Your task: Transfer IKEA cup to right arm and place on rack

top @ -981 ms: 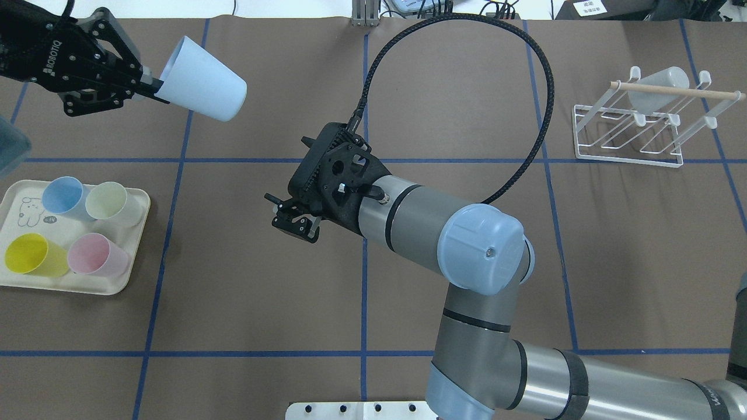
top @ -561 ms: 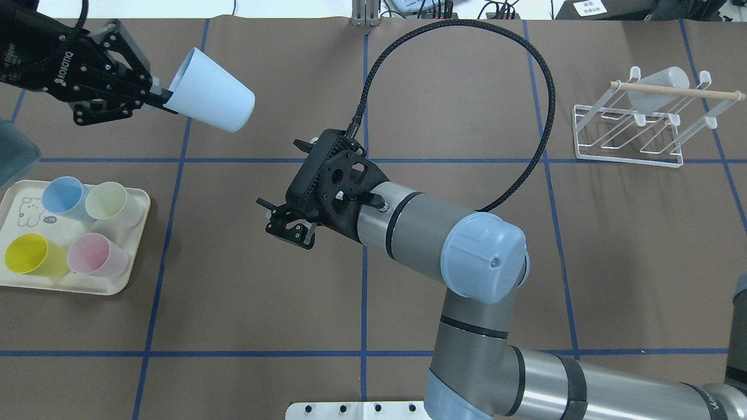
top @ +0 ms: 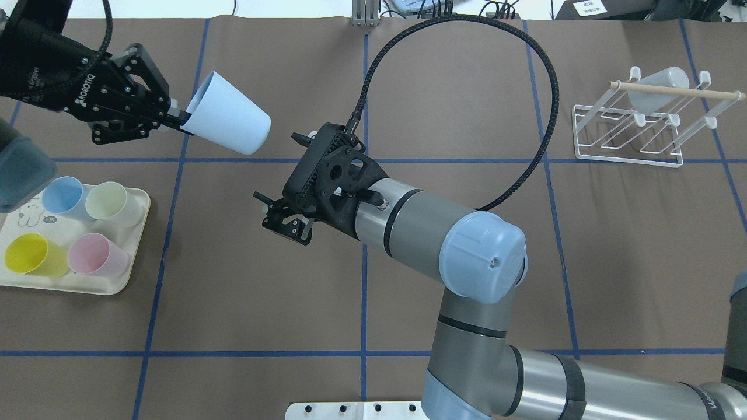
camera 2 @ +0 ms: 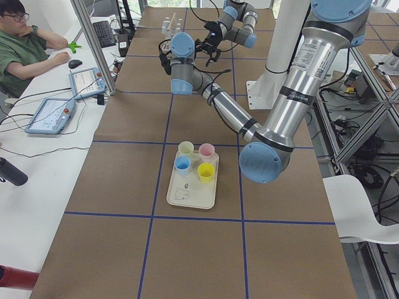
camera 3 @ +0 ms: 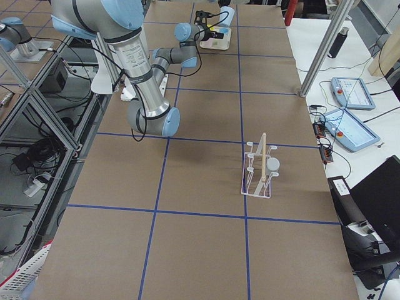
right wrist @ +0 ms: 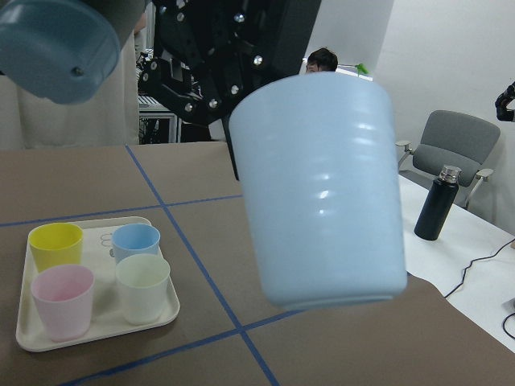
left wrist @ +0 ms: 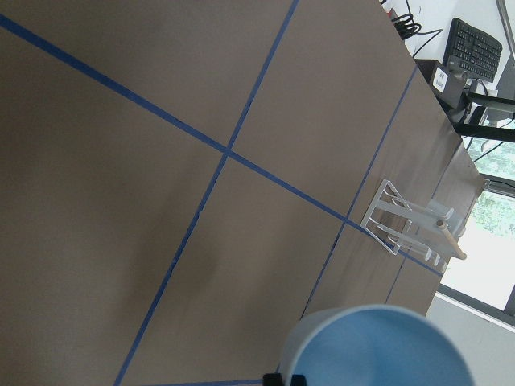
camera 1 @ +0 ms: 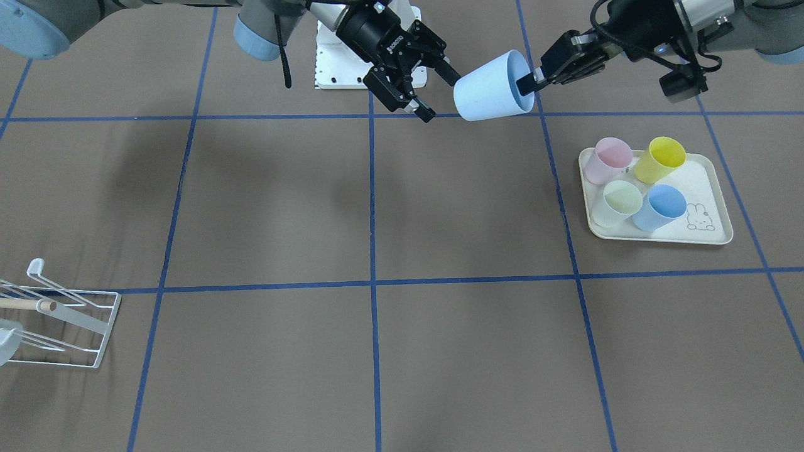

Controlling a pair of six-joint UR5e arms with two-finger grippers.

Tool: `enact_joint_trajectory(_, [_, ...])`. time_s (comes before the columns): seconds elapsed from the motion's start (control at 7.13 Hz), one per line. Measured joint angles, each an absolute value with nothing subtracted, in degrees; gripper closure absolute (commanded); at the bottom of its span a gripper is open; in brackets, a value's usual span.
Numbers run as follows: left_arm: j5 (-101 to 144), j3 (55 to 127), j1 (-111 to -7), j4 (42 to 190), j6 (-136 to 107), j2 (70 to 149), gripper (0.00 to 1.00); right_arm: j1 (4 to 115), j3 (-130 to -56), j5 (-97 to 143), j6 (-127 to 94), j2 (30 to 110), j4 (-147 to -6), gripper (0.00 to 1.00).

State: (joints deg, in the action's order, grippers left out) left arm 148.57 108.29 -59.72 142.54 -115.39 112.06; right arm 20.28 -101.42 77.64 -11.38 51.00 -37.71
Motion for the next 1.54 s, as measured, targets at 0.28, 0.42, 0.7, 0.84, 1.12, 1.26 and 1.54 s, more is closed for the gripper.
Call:
enact_joint_trajectory(0.28, [148.48,108.36,-58.84,142.77,-115.09,112.06,1.0,20.43,-101.49,77.61,-10.21,50.98,-37.74,0.01])
enact_joint_trajectory(0.42, [148.43,108.36,-58.41,142.8,-114.94,112.06,1.0,20.52,-101.54,77.61,-9.24,50.98,-37.73,0.01])
enact_joint_trajectory(0.7, [148.37,108.34,-57.91,142.82,-114.66,112.06,1.0,20.75,-101.6,77.58,-8.24,50.98,-37.71,0.01])
enact_joint_trajectory(0.84, [148.31,108.33,-57.67,142.82,-114.58,112.16,1.0,20.79,-101.6,77.48,-7.81,50.98,-37.71,0.01])
enact_joint_trajectory(1.12, [145.1,108.29,-55.35,142.82,-114.44,112.62,1.0,20.83,-101.55,76.64,-7.41,50.98,-37.76,0.01])
enact_joint_trajectory(1.26, [143.49,108.28,-54.06,142.82,-114.39,112.71,1.0,20.83,-101.53,76.41,-7.26,50.98,-37.78,0.01])
enact_joint_trajectory(1.54, [142.51,108.28,-53.2,142.82,-114.35,112.76,1.0,20.89,-101.51,76.28,-6.75,50.98,-37.79,0.12])
